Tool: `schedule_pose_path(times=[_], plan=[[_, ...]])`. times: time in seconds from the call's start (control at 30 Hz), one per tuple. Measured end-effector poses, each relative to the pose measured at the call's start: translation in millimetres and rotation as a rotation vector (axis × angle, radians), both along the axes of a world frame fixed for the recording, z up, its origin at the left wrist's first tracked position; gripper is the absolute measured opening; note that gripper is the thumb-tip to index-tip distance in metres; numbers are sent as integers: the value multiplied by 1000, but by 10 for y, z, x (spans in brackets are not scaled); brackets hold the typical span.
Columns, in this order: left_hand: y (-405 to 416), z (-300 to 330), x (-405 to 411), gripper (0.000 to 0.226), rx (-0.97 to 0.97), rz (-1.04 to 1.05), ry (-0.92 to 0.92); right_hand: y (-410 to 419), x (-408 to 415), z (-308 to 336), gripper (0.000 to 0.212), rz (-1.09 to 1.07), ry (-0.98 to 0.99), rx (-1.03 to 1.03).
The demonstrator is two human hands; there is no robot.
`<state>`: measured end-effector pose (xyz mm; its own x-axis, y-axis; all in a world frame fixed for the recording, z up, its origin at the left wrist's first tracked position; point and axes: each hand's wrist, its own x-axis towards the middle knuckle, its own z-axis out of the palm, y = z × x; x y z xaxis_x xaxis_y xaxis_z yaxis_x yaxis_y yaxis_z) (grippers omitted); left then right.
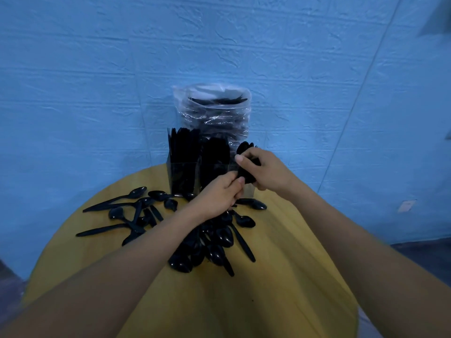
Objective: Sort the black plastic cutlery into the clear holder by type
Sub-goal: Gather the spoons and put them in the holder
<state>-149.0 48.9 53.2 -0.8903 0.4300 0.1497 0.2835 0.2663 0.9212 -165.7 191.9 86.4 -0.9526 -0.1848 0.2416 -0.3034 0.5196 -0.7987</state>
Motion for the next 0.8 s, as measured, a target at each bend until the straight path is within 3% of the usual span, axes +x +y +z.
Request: schedule_pose_path(times=[0.13, 0.27, 0.37, 0.47, 0.8], plan=[[53, 66, -179, 28, -52, -105, 22, 156, -110, 52, 30, 19, -6, 1], [18, 61, -396, 29, -214, 56, 319, 301, -327, 136, 29, -164, 180, 156], [-116, -41, -497, 30, -304, 233, 518, 431, -475, 266, 30, -323, 307, 158], [-212, -166, -564, 38, -473, 251, 675, 448, -594, 371, 30, -384, 393, 199], [-246, -373, -641, 48, -689, 228, 875, 181, -891, 315, 29, -401, 463, 526]])
